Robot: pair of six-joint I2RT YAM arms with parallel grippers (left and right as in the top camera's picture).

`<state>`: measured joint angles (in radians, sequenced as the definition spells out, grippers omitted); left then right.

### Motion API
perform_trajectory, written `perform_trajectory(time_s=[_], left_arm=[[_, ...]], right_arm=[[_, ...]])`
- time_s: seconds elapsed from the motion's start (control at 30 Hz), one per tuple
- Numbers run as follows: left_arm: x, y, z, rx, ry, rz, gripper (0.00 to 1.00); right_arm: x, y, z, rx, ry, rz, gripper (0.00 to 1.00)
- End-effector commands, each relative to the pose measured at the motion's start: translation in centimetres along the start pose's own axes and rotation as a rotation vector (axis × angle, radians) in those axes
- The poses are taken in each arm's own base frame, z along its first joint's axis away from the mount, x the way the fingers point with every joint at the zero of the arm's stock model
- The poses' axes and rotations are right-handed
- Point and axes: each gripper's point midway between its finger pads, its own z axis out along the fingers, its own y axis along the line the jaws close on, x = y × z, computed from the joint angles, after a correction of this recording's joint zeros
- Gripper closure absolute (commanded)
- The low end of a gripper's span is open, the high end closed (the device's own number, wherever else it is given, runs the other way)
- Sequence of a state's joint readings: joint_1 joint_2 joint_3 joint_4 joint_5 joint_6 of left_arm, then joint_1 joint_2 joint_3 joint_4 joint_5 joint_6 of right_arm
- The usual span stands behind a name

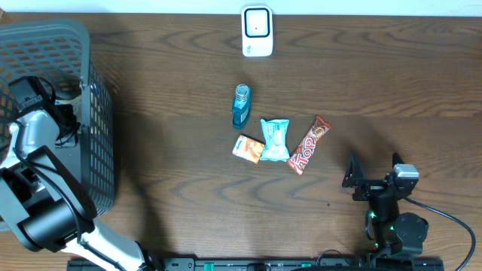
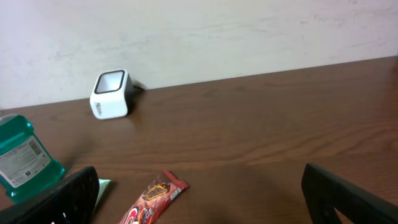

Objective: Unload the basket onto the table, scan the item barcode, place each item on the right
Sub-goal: 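Reach the left gripper into the basket and grasp the white snack bag, then lift the snack bag out and lay it left of the Kleenex pack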

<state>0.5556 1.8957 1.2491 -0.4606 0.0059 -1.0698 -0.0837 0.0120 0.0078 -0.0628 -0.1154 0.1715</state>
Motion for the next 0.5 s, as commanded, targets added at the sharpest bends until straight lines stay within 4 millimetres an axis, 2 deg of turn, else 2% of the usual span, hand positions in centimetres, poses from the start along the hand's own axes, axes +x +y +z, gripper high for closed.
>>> perform_trajectory(time_s=[0.0, 0.1, 0.2, 0.33, 0.47], left_arm=[[2.2, 4.5, 1.6, -0.152, 0.076, 0.015, 0.93], [1.8, 4.0, 0.1, -0.127, 0.065, 0.014, 0.93], [0.9, 2.4, -2.9, -0.047, 0.027, 0.034, 0.93], [-1.1, 0.4, -8.6, 0.079, -0.083, 0.072, 0.93], [-3.0, 0.5, -14.5, 0.15, -0.22, 0.053, 0.93]], right_arm=[[0.1, 0.0, 0.0, -0.002, 0.0, -0.008, 0.01], [0.1, 0.1, 0.0, -0.002, 0.0, -0.008, 0.01], [0.1, 0.1, 0.0, -0.002, 0.0, -0.008, 0.01], [0.1, 0.1, 0.0, -0.002, 0.0, -0.008, 0.01], [0.1, 0.1, 0.0, -0.002, 0.0, -0.008, 0.01]])
